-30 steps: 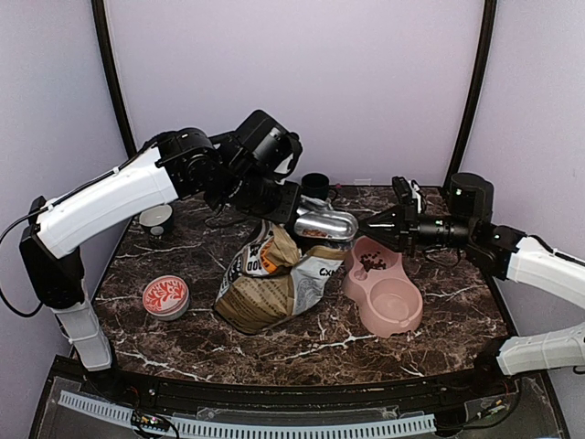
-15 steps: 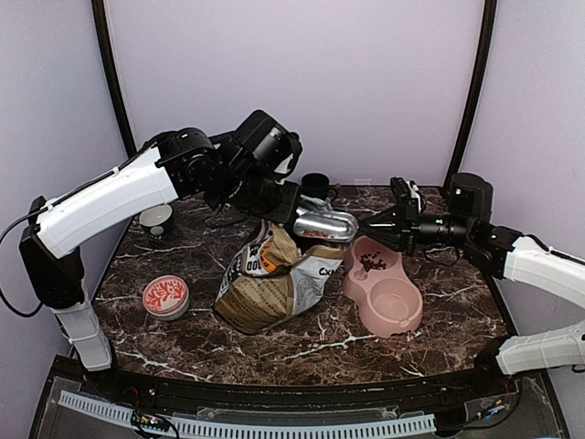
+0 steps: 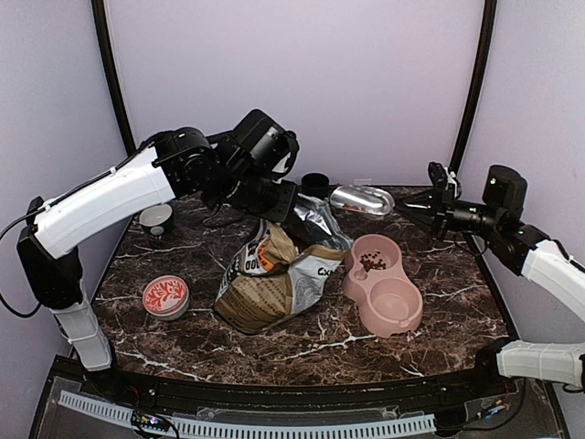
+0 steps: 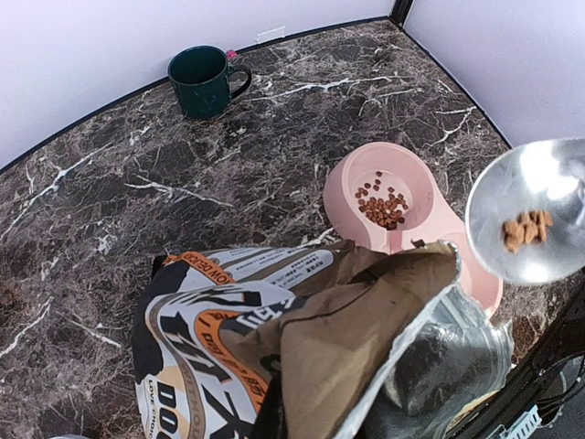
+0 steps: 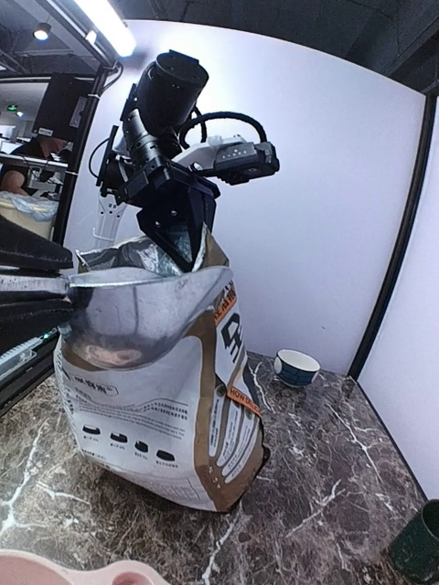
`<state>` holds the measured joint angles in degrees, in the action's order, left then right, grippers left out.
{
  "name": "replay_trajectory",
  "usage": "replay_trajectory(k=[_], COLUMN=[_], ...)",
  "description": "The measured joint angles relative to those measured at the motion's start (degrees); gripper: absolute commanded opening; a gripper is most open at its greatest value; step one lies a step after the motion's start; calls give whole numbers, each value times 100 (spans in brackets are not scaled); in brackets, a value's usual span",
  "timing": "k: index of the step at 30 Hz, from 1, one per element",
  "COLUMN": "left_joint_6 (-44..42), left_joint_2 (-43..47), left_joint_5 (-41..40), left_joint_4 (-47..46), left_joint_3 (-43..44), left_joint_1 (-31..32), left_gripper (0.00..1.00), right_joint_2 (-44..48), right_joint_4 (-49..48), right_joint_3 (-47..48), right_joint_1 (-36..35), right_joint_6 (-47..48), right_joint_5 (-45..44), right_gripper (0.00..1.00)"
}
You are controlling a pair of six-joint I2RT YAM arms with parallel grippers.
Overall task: Serve the pet food
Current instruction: Place the pet food in the pet food bowl.
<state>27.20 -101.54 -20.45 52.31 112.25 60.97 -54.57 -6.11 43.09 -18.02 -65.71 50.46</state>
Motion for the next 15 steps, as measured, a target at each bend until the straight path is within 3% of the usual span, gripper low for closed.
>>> replay_trajectory(k=[15], left_joint_6=[-116], left_joint_2=[44], left_joint_5=[-61], left_joint_4=[-63], left_joint_3=[-92], left_joint_1=[0], left_gripper=[0], right_joint_2=[323], right_joint_4=[688], right_joint_3=[-444], right_joint_1=[2118], right_joint_6=[597], right_joint_5=[365], right_gripper=[0])
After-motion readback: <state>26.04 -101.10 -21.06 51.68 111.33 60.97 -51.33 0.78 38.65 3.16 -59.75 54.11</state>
